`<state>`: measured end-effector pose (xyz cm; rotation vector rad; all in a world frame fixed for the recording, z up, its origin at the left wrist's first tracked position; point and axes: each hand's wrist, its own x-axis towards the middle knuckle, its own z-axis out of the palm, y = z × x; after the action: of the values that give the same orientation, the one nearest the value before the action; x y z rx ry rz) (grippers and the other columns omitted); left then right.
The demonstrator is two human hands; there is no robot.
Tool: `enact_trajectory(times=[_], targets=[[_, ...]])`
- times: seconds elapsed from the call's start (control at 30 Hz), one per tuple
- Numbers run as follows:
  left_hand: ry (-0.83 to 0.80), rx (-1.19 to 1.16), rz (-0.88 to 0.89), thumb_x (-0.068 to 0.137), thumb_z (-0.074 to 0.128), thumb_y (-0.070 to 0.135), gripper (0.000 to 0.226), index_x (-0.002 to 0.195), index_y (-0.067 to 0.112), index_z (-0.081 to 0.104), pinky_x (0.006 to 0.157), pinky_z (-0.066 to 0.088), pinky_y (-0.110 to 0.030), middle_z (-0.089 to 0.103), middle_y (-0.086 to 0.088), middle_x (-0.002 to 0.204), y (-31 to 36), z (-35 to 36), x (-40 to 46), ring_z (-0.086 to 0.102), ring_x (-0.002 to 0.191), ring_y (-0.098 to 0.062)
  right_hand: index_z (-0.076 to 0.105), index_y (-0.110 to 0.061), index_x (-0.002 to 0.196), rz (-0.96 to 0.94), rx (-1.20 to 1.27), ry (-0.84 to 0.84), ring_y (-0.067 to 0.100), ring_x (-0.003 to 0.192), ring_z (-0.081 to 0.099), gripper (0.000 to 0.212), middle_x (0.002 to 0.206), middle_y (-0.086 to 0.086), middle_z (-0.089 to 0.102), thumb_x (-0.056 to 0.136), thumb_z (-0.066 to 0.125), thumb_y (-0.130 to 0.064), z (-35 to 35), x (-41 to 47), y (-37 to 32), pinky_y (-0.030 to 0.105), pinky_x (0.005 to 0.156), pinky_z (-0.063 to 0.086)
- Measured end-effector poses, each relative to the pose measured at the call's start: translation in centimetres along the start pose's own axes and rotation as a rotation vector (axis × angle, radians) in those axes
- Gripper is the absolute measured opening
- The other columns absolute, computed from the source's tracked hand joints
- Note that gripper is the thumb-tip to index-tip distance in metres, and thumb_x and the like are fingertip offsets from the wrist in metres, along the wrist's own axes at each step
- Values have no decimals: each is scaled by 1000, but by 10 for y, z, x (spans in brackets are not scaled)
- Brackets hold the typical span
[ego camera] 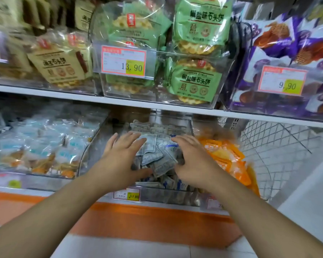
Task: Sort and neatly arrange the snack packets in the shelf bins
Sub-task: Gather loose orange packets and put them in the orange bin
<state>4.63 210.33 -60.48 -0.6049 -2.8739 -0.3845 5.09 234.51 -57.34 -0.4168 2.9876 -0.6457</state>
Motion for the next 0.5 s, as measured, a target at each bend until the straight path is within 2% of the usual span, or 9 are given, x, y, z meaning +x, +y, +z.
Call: enact_trajectory(times=[0.07,0.1,0.17,0.27,0.33,0.37,0.43,0.5], targets=[[76,-94,83,86,62,68,78,152,31,40,125,15,-38,33,9,160,8,-5,-10,22,150,-14,42,-25,155,-46,54,102,14,147,31,64,159,-7,37,95,65,-19,-4,-20,-6,31,119,32],[96,-135,124,88,66,60,69,147,29,48,121,26,-36,41,9,154,13,-6,-16,32,145,-16,53,-25,146,-78,87,160,9,131,46,51,147,-9,48,96,65,-17,-4,-31,-9,25,108,40],[161,-157,205,89,70,47,51,134,23,62,109,43,-39,57,6,137,29,0,-29,50,128,-20,70,-23,121,-95,234,202,3,99,61,27,118,-12,66,97,66,-13,-2,-56,-16,19,86,50],[209,-149,212,90,68,34,36,122,17,70,98,50,-44,67,-2,125,51,17,-52,61,114,-27,77,-25,93,-3,473,32,9,83,72,16,89,-5,76,92,71,-10,22,-83,-18,31,75,59],[201,-119,212,90,64,31,36,122,16,70,98,49,-47,67,-6,127,62,29,-67,60,116,-30,76,-26,88,52,371,-105,5,71,69,14,80,-5,75,89,71,-13,57,-95,-1,32,69,55],[200,-102,231,89,64,30,36,123,16,69,98,47,-48,65,-6,128,66,37,-75,59,117,-30,76,-26,91,85,274,-188,4,71,68,13,81,-6,75,89,71,-15,79,-102,11,31,68,53],[163,-109,283,87,67,25,38,124,16,67,97,46,-46,63,-6,128,72,55,-91,56,116,-31,76,-22,100,136,132,-312,13,86,69,16,94,-3,75,89,67,-14,124,-118,38,30,77,53],[44,-187,282,87,68,23,40,126,19,65,97,48,-43,62,-4,129,76,83,-107,57,116,-29,74,-14,110,254,173,-363,20,98,67,20,105,0,72,91,69,-12,166,-134,68,31,87,53]])
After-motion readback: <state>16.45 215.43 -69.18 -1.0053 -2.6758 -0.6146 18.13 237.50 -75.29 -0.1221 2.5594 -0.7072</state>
